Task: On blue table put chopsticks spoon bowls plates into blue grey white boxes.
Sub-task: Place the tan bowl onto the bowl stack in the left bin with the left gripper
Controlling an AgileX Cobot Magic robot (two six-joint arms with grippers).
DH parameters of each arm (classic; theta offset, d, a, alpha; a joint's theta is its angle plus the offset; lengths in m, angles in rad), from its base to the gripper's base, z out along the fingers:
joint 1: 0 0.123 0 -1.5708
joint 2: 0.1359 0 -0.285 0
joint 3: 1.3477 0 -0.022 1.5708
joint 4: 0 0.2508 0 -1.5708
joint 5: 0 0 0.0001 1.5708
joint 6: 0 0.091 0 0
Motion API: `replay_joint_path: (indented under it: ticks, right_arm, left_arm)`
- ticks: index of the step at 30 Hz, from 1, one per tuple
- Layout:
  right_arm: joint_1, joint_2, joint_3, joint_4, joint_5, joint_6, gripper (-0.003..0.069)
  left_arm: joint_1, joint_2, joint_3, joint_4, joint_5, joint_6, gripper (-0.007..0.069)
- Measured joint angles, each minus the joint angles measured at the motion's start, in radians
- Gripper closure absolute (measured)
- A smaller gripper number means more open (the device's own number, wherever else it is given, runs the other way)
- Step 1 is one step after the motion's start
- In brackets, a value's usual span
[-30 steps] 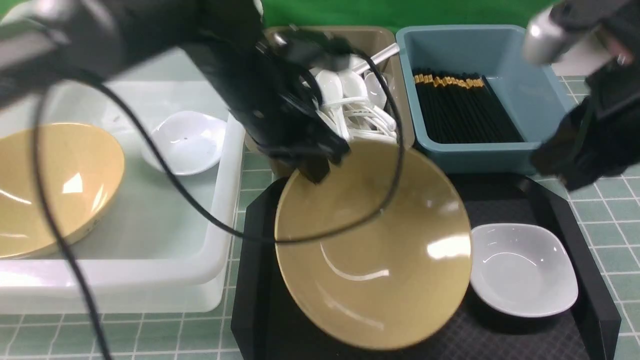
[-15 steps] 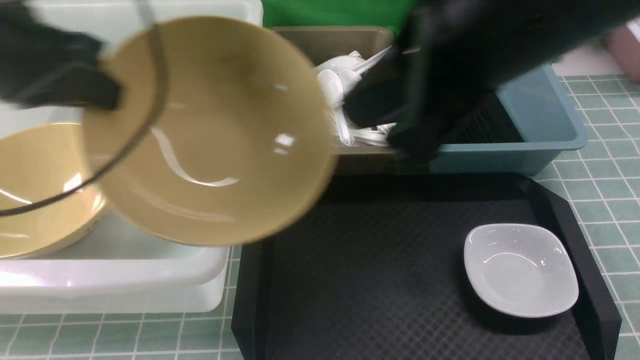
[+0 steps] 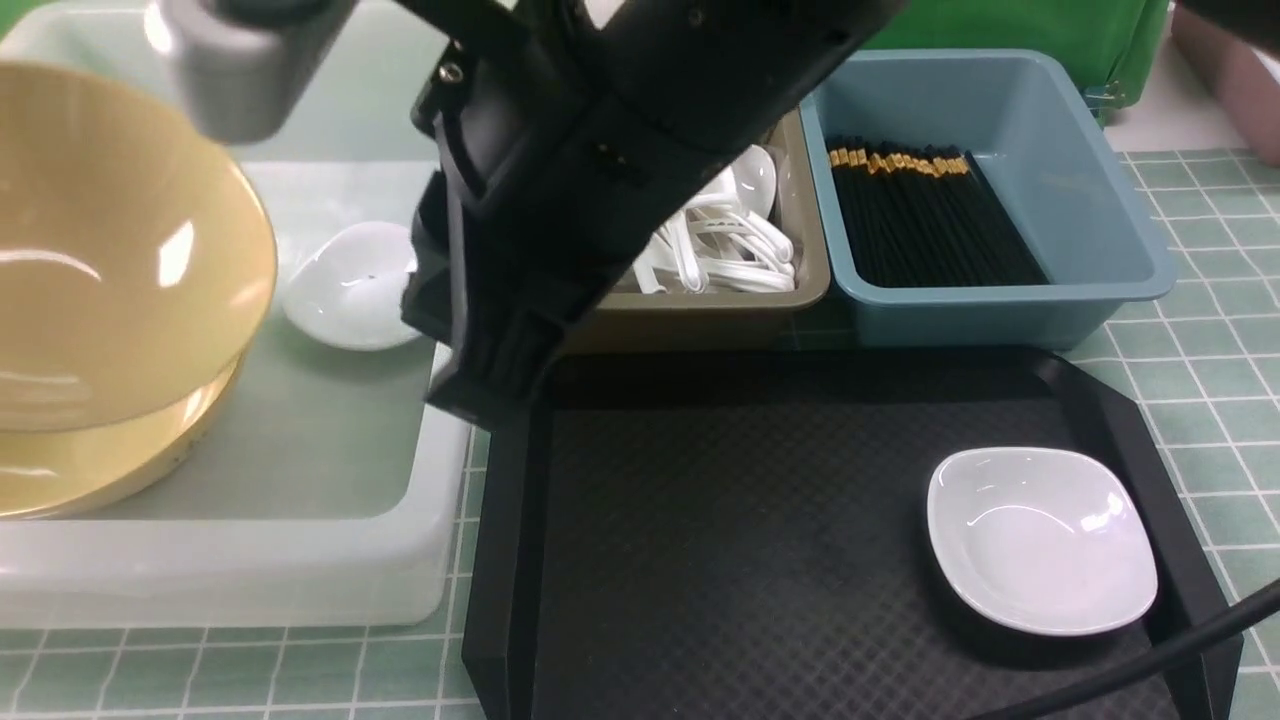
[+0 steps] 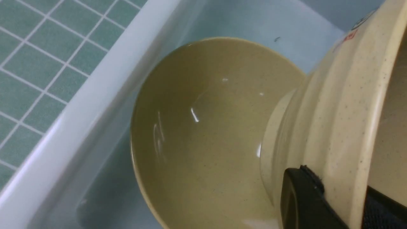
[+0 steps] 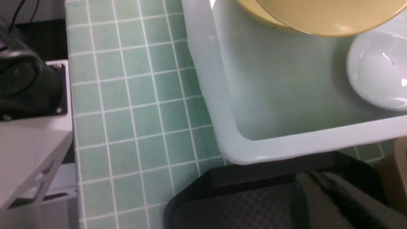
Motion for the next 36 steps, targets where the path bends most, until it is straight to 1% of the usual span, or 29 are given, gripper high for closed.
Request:
replay_joint_path:
  ticks: [5,16,20,24,25,26,27,28,29,30,31,32,33,34,36]
  right_arm:
    - [-0.001,0.000,0.000,-0.013,0.022,-0.005,0.0610]
    - [-0.001,0.001,0.000,-0.039,0.023,-0.006,0.0610]
    - [-0.001,0.001,0.000,-0.040,0.011,-0.006,0.0610]
    - [-0.001,0.001,0.000,-0.041,0.002,-0.006,0.0610]
    - [-0.001,0.001,0.000,-0.041,0.002,-0.006,0.0610]
    - [-0.001,0.001,0.000,-0.041,0.002,-0.006,0.0610]
    - [-0.001,0.001,0.000,-0.042,0.002,-0.006,0.0610]
    - [-0.001,0.001,0.000,-0.045,0.003,-0.006,0.0610]
    - [-0.001,0.001,0.000,-0.051,0.004,-0.006,0.0609]
    - [-0.001,0.001,0.000,-0.054,0.005,-0.006,0.0609]
    - [-0.001,0.001,0.000,-0.060,0.010,-0.006,0.0608]
    - [-0.001,0.001,0.000,-0.074,0.020,-0.006,0.0607]
    - [-0.001,0.001,0.000,-0.087,0.024,-0.006,0.0606]
    - [-0.001,0.001,0.000,-0.097,0.026,-0.005,0.0606]
    - [-0.001,0.001,0.000,-0.115,0.028,0.001,0.0604]
  left_arm:
    - [0.000,0.103,0.002,-0.001,-0.050,0.000,0.0617]
    - [0.000,0.250,0.002,-0.020,-0.077,0.005,0.0617]
    - [0.000,0.272,0.002,-0.017,-0.077,0.011,0.0595]
    - [0.000,0.274,-0.003,-0.003,-0.076,0.017,0.0498]
    - [0.000,0.275,-0.005,0.000,-0.073,0.025,0.0445]
    - [0.000,0.275,-0.005,0.000,-0.073,0.025,0.0445]
    - [0.000,0.275,-0.014,0.005,-0.058,0.033,0.0369]
    - [0.000,0.275,-0.019,0.007,-0.050,0.036,0.0342]
    - [0.000,0.275,-0.033,0.012,-0.029,0.038,0.0289]
    - [0.000,0.275,-0.040,0.013,-0.025,0.038,0.0281]
    - [0.000,0.275,-0.057,0.014,-0.002,0.039,0.0247]
    - [0.000,0.275,-0.095,0.017,0.032,0.039,0.0186]
    - [0.000,0.272,-0.132,0.019,0.066,0.039,0.0155]
    - [0.000,0.262,-0.176,0.017,0.097,0.039,0.0125]
    - [0.000,0.245,-0.238,0.012,0.154,0.032,0.0103]
